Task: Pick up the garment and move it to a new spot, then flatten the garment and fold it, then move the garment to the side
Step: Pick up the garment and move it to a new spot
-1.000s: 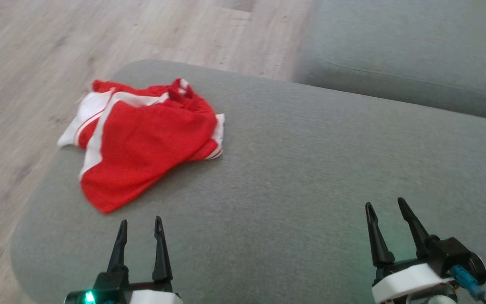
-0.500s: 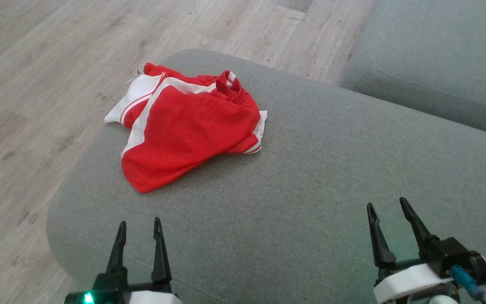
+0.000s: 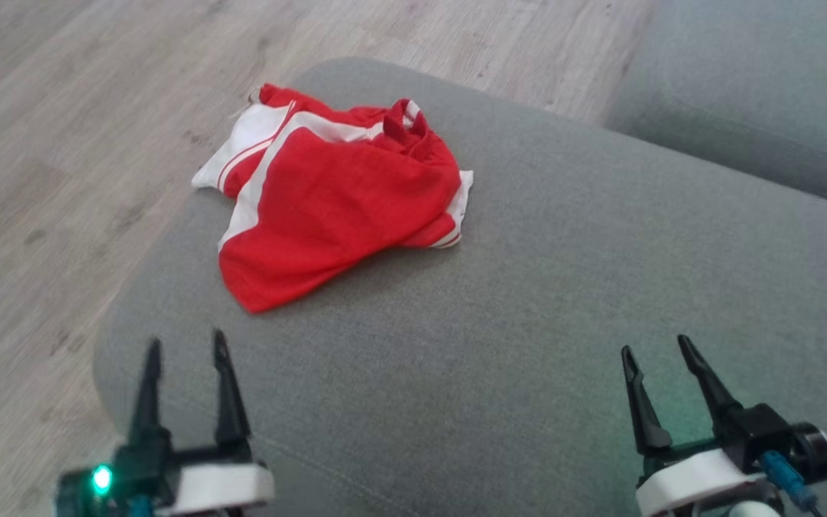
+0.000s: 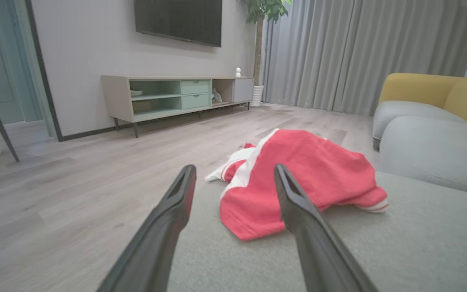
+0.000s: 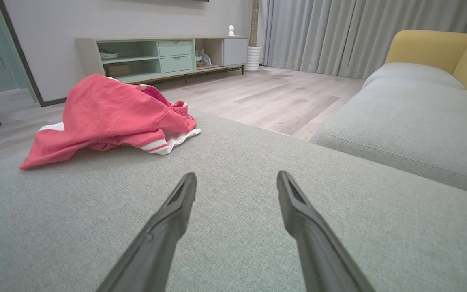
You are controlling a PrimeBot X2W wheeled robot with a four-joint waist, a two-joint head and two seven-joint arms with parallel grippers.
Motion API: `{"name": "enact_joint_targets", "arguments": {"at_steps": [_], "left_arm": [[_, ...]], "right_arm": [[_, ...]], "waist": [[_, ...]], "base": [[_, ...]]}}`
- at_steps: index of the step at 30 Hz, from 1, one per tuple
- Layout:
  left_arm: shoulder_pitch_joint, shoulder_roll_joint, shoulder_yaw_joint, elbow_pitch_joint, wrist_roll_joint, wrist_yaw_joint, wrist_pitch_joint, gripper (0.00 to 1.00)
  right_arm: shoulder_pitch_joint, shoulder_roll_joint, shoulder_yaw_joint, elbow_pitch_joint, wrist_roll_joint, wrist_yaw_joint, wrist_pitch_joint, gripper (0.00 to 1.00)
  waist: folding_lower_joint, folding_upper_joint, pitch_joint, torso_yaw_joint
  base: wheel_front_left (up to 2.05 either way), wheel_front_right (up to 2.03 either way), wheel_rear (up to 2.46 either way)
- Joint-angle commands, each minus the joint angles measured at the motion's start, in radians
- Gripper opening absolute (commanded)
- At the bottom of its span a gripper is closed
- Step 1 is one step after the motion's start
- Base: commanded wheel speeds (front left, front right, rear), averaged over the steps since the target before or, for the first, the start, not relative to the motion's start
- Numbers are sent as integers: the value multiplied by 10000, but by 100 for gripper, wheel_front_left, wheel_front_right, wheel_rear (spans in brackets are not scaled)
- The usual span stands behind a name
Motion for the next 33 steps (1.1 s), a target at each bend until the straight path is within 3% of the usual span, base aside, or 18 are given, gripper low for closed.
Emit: {"name": "enact_joint_targets", "arguments": {"at_steps": [1, 8, 13, 16, 20, 26, 33], "left_arm": [[-799, 24, 463, -502, 194, -31, -97, 100], [-2845, 592, 1119, -988, 542, -757, -97, 100], [-5184, 1217, 997, 385, 577, -1620, -79, 100], [-6838, 1331, 732, 1582, 353, -2254, 496, 100], [-8379, 1254, 439, 2777, 44, -2688, 1388, 100], [-10670, 881, -205, 5277, -642, -3058, 3073, 100], [-11555, 830, -880, 7936, -1003, -3133, 4593, 100]], "right_arm": [[-173, -108, 120, -377, -169, -7, -109, 100], [-306, -108, -293, -683, -1254, -7, -109, 100], [-551, -404, -544, -927, -1790, -7, -109, 100], [-654, -752, -684, -1089, -1891, -7, -109, 100], [-733, -1097, -734, -1283, -1954, -7, -109, 100], [-916, -1562, -889, -1612, -1933, -7, -109, 100], [-1039, -1760, -951, -1874, -1871, -7, -109, 100]], "waist": [[1, 0, 290, 51], [1, 0, 1430, 81], [1, 0, 2292, -74], [1, 0, 2755, -189], [1, 0, 3275, -358], [1, 0, 4155, -769], [1, 0, 4766, -1235]], "base": [[0, 0, 0], [0, 0, 0], [0, 0, 0], [0, 0, 0], [0, 0, 0], [0, 0, 0], [0, 0, 0]]}}
